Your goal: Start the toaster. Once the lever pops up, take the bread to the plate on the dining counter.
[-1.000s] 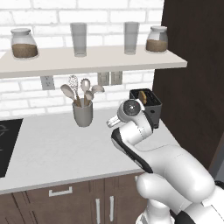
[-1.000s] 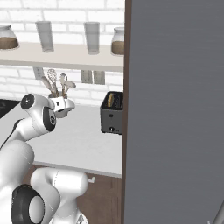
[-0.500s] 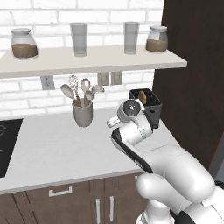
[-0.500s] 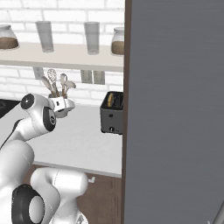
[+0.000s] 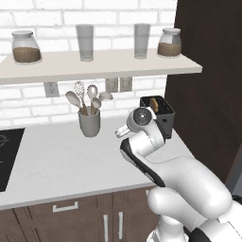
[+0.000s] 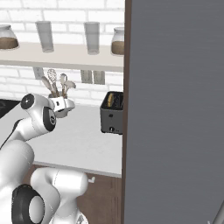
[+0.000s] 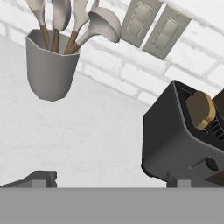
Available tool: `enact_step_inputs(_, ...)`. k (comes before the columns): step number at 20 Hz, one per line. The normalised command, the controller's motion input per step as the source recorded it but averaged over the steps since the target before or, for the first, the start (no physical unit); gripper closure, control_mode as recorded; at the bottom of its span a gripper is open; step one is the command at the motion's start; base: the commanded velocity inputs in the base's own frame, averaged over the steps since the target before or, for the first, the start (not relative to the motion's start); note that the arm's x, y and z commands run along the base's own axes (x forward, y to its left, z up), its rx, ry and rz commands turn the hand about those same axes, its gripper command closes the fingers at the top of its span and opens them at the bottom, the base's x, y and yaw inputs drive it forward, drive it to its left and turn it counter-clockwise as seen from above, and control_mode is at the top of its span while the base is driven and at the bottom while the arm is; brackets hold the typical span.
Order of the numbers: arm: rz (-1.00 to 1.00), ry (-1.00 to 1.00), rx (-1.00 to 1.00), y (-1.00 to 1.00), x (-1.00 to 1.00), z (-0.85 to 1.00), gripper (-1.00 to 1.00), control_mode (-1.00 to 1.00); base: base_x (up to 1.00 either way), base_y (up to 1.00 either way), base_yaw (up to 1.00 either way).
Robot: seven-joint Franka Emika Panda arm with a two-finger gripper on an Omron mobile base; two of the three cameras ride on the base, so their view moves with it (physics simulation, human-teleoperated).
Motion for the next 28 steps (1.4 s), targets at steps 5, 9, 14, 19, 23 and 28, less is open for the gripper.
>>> enact_step_inputs(5,0.0,0.0,0.0,0.0,0.0,0.0,-1.0,-1.0,0.0,0.0,0.0)
enact_step_inputs(9,0.0,0.0,0.0,0.0,0.0,0.0,-1.0,-1.0,0.0,0.0,0.0)
enact_step_inputs(14,0.0,0.0,0.0,0.0,0.0,0.0,-1.0,-1.0,0.0,0.0,0.0)
enact_step_inputs(19,0.0,0.0,0.0,0.0,0.0,0.0,-1.0,-1.0,0.0,0.0,0.0)
enact_step_inputs(23,0.0,0.0,0.0,0.0,0.0,0.0,-1.0,-1.0,0.0,0.0,0.0)
enact_step_inputs(28,0.0,0.0,0.0,0.0,0.0,0.0,-1.0,-1.0,0.0,0.0,0.0)
